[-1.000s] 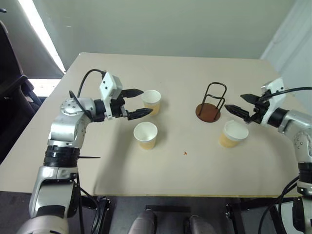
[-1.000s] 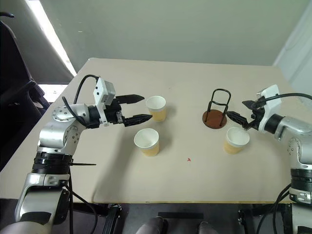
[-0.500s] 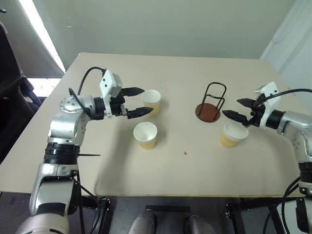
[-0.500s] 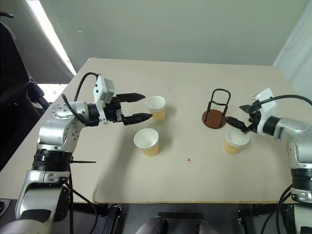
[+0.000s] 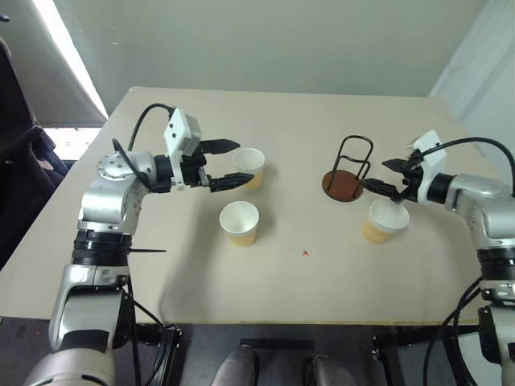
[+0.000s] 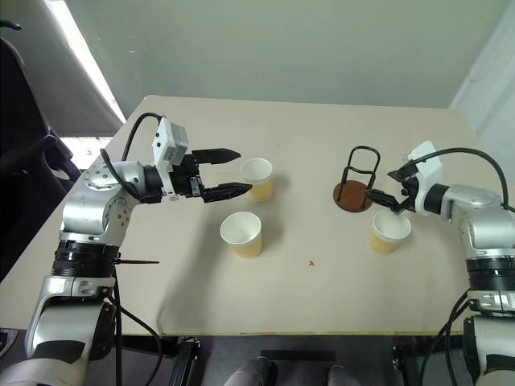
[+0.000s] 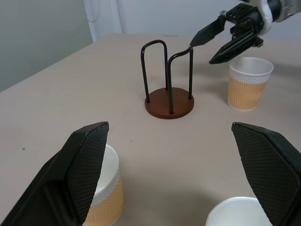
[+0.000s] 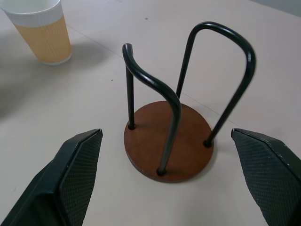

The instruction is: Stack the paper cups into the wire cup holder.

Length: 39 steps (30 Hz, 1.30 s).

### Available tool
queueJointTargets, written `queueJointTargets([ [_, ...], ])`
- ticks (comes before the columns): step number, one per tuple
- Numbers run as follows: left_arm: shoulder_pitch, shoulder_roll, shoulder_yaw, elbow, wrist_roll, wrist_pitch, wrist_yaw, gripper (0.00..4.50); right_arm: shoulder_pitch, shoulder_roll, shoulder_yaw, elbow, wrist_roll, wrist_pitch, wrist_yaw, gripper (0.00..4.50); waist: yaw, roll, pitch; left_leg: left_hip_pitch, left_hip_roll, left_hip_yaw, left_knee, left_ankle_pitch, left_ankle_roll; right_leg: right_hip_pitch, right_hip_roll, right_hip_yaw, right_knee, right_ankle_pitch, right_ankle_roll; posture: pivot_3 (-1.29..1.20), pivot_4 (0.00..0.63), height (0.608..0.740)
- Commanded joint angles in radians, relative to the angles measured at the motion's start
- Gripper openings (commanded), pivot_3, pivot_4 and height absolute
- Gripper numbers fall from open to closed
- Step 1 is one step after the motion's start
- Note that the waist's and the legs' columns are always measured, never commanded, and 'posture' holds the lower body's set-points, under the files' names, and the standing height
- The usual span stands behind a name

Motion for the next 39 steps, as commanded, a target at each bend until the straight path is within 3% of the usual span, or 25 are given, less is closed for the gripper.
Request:
queueJointTargets([
  [1, -0.019, 0.003, 0.018, -0.022, -0.010, -0.002, 0.005, 4.50, -0.039, 0.003, 0.000, 0.022, -0.014, -0.034, 0.017, 4.48, 0.001, 0.000, 0.000, 0.000, 0.000, 0.000, 0.000, 0.000, 0.000, 0.000, 0.000, 0.000, 0.000, 0.000, 0.000, 0.00, 0.150, 0.740],
  [11, -0.011, -0.001, 0.019, -0.028, -0.011, 0.001, 0.018, 4.50, -0.112, 0.060, 0.017, 0.139, -0.060, -0.081, 0.012, 4.48, 0.000, 0.000, 0.000, 0.000, 0.000, 0.000, 0.000, 0.000, 0.000, 0.000, 0.000, 0.000, 0.000, 0.000, 0.000, 0.00, 0.150, 0.740],
  [12, -0.010, -0.001, 0.019, -0.029, -0.011, 0.001, 0.020, 4.50, -0.117, 0.063, 0.018, 0.146, -0.064, -0.083, 0.013, 4.31, 0.000, 0.000, 0.000, 0.000, 0.000, 0.000, 0.000, 0.000, 0.000, 0.000, 0.000, 0.000, 0.000, 0.000, 0.000, 0.00, 0.150, 0.740],
  [15, -0.009, -0.002, 0.018, -0.030, -0.011, 0.002, 0.023, 4.50, -0.129, 0.072, 0.020, 0.164, -0.075, -0.091, 0.015, 3.61, 0.001, 0.000, 0.000, 0.000, 0.000, 0.000, -0.001, 0.000, 0.000, 0.000, 0.000, 0.000, 0.000, 0.000, 0.000, 0.00, 0.150, 0.740],
  [25, -0.002, 0.001, 0.017, -0.038, -0.012, 0.008, 0.026, 4.50, -0.141, 0.074, 0.008, 0.167, -0.080, -0.077, 0.016, 0.03, 0.001, 0.000, 0.000, -0.001, 0.000, 0.000, -0.001, 0.000, 0.000, 0.000, 0.000, 0.000, 0.000, 0.000, 0.000, 0.00, 0.150, 0.740],
  [32, 0.035, 0.022, 0.010, -0.116, -0.053, 0.081, -0.016, 4.50, -0.084, 0.018, -0.015, -0.053, -0.024, 0.024, 0.062, 0.03, 0.000, 0.000, 0.000, -0.001, 0.000, 0.000, -0.002, 0.000, 0.000, 0.000, 0.000, -0.001, 0.000, 0.000, 0.000, 0.00, 0.150, 0.740],
  [39, 0.026, 0.089, -0.019, -0.180, -0.079, 0.143, -0.128, 4.50, 0.014, -0.078, -0.027, -0.463, 0.116, 0.208, 0.141, 0.03, -0.001, 0.000, 0.000, -0.001, 0.000, 0.000, -0.003, 0.000, -0.001, 0.000, 0.000, -0.001, -0.001, 0.000, 0.000, 0.00, 0.150, 0.740],
])
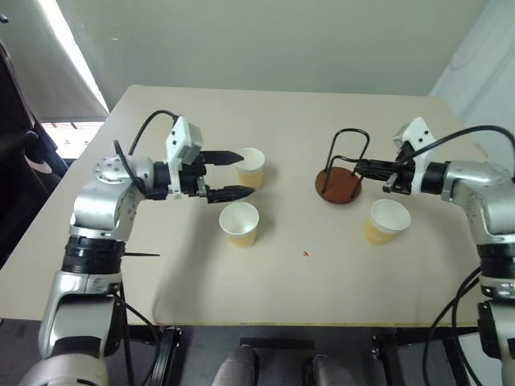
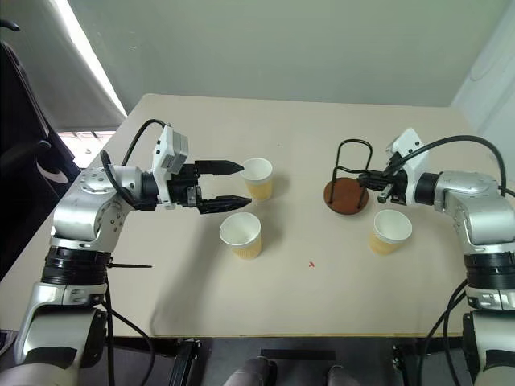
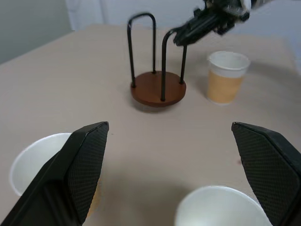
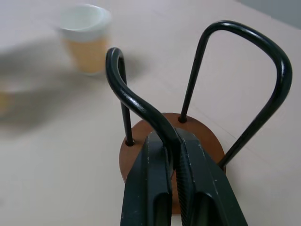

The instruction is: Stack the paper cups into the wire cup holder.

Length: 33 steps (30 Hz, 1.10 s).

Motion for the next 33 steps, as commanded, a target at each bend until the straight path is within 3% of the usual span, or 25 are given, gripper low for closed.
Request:
queueJointTargets([
  [1, -0.016, 0.038, -0.001, -0.072, -0.039, 0.035, -0.058, 4.50, 0.026, -0.052, -0.041, -0.189, 0.084, 0.075, 0.030, 0.03, 0.001, 0.000, 0.000, 0.000, 0.000, 0.000, 0.000, 0.000, 0.000, 0.000, 0.000, 0.000, 0.000, 0.000, 0.000, 0.00, 0.150, 0.740],
  [7, 0.035, 0.093, -0.039, -0.193, -0.076, 0.087, -0.146, 4.50, 0.081, -0.098, -0.039, -0.404, 0.184, 0.186, 0.025, 0.03, -0.001, 0.000, 0.000, 0.001, 0.000, 0.000, 0.001, 0.000, 0.000, 0.001, 0.000, 0.000, -0.001, 0.000, 0.000, 0.00, 0.150, 0.740],
  [14, 0.060, 0.134, -0.059, -0.257, -0.091, 0.093, -0.196, 4.50, 0.161, -0.117, 0.006, -0.516, 0.223, 0.212, 0.021, 0.03, -0.001, 0.000, 0.000, 0.001, 0.000, 0.000, 0.003, 0.000, 0.000, 0.001, 0.000, 0.000, -0.001, 0.000, 0.000, 0.00, 0.150, 0.740],
  [33, 0.062, 0.152, -0.063, -0.257, -0.074, 0.082, -0.188, 4.50, 0.221, -0.083, 0.151, -0.520, 0.141, 0.131, -0.027, 0.03, -0.004, -0.001, 0.000, 0.002, 0.000, 0.000, 0.003, 0.001, 0.001, 0.001, 0.000, 0.000, -0.001, 0.000, 0.000, 0.00, 0.150, 0.740],
])
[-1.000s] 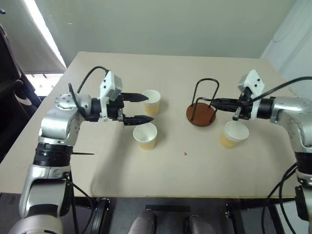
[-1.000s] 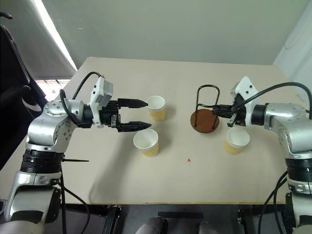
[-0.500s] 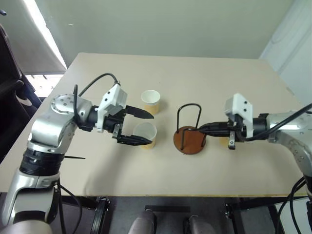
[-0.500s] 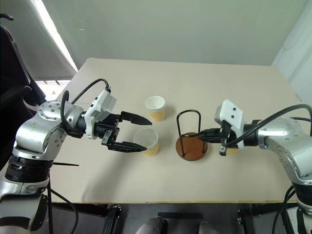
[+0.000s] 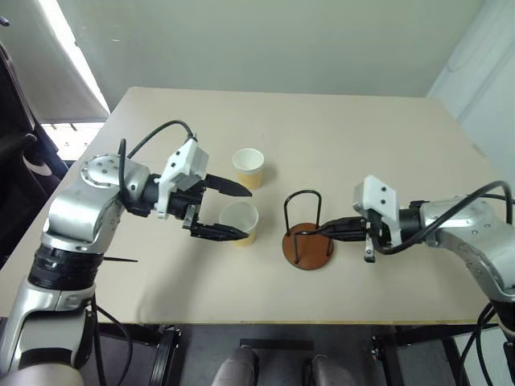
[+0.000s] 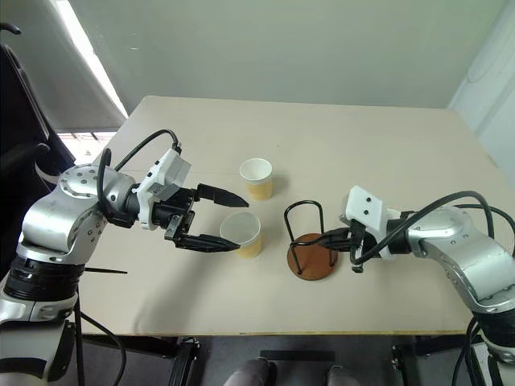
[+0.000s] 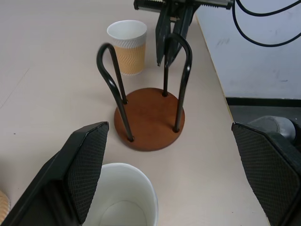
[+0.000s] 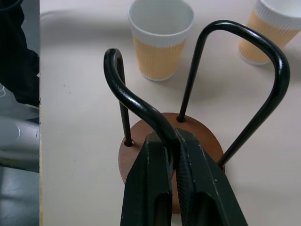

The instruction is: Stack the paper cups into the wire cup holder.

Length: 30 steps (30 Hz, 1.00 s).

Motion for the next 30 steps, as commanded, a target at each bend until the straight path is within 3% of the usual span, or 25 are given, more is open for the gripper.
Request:
queueJointTargets([
  [1, 0.001, 0.006, 0.003, -0.030, 0.002, -0.011, 0.009, 4.50, 0.002, 0.018, 0.010, -0.023, -0.013, -0.020, -0.026, 0.27, 0.000, 0.000, 0.000, 0.000, 0.000, 0.000, 0.000, 0.000, 0.000, 0.000, 0.000, 0.000, 0.000, 0.000, 0.000, 0.00, 0.150, 0.740],
  [3, 0.004, 0.007, 0.002, -0.033, 0.001, -0.011, 0.010, 4.50, 0.015, 0.023, 0.026, -0.032, -0.024, -0.021, -0.035, 0.76, 0.000, 0.000, 0.000, 0.000, 0.000, 0.000, 0.000, 0.000, 0.000, 0.000, 0.000, 0.000, 0.000, 0.000, 0.000, 0.00, 0.150, 0.740],
  [12, 0.009, 0.009, 0.003, -0.038, 0.000, -0.011, 0.022, 4.50, 0.053, -0.008, 0.027, -0.034, -0.098, -0.067, -0.062, 3.87, -0.001, 0.000, 0.000, 0.000, 0.000, 0.000, 0.000, 0.000, 0.000, 0.000, 0.000, 0.000, 0.000, 0.000, 0.000, 0.00, 0.150, 0.740],
  [24, 0.000, -0.004, -0.002, -0.017, 0.001, -0.022, 0.022, 4.50, 0.129, -0.233, -0.274, -0.081, 0.025, -0.036, 0.047, 3.87, 0.001, -0.001, 0.000, 0.000, 0.000, 0.000, 0.000, 0.000, 0.000, 0.000, 0.000, 0.000, 0.000, 0.000, 0.000, 0.00, 0.150, 0.740],
  [30, -0.018, -0.022, -0.018, -0.002, 0.005, -0.037, 0.016, 4.50, 0.202, -0.343, -0.254, -0.003, -0.088, -0.160, 0.083, 3.87, 0.002, -0.001, 0.000, 0.000, 0.000, 0.000, 0.000, 0.000, 0.000, 0.001, 0.000, 0.000, 0.000, 0.000, 0.000, 0.00, 0.150, 0.740],
])
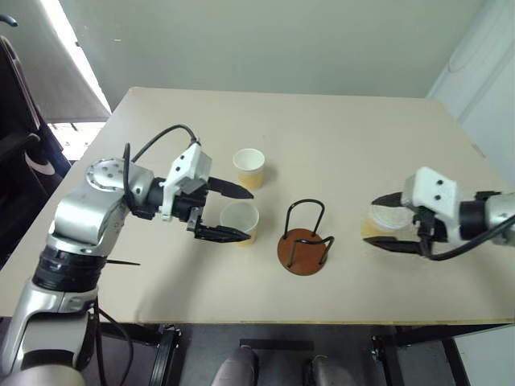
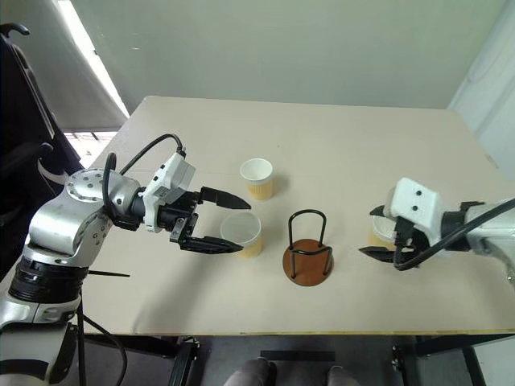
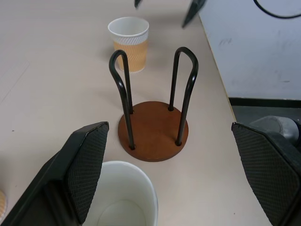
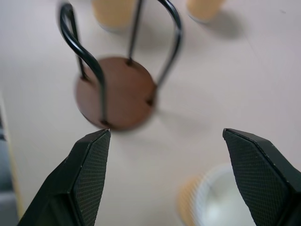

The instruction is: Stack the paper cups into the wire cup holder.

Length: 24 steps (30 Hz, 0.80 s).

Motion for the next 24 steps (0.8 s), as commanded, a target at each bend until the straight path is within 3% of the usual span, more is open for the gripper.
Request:
queueJointTargets([
  [1, -0.029, -0.008, 0.004, -0.010, 0.000, -0.020, -0.003, 4.50, 0.036, -0.045, 0.014, 0.048, -0.085, -0.105, 0.024, 3.87, 0.000, 0.000, 0.000, 0.000, 0.000, 0.000, 0.000, 0.000, 0.000, 0.000, 0.000, 0.000, 0.000, 0.000, 0.000, 0.00, 0.150, 0.740],
  [21, -0.011, 0.001, 0.017, -0.043, -0.013, -0.012, 0.024, 4.50, -0.093, 0.020, 0.269, 0.431, -0.400, -0.478, 0.099, 3.87, -0.002, 0.000, 0.000, 0.000, 0.000, 0.000, 0.001, 0.000, 0.001, 0.000, 0.000, 0.000, 0.000, 0.001, 0.001, 0.00, 0.150, 0.740],
  [24, -0.011, 0.002, 0.014, -0.042, -0.012, -0.014, 0.026, 4.50, -0.104, 0.036, 0.274, 0.456, -0.415, -0.498, 0.112, 3.28, -0.002, 0.000, 0.000, 0.000, 0.000, 0.000, 0.001, 0.000, 0.001, 0.000, 0.000, 0.000, 0.001, 0.001, 0.001, 0.00, 0.150, 0.740],
])
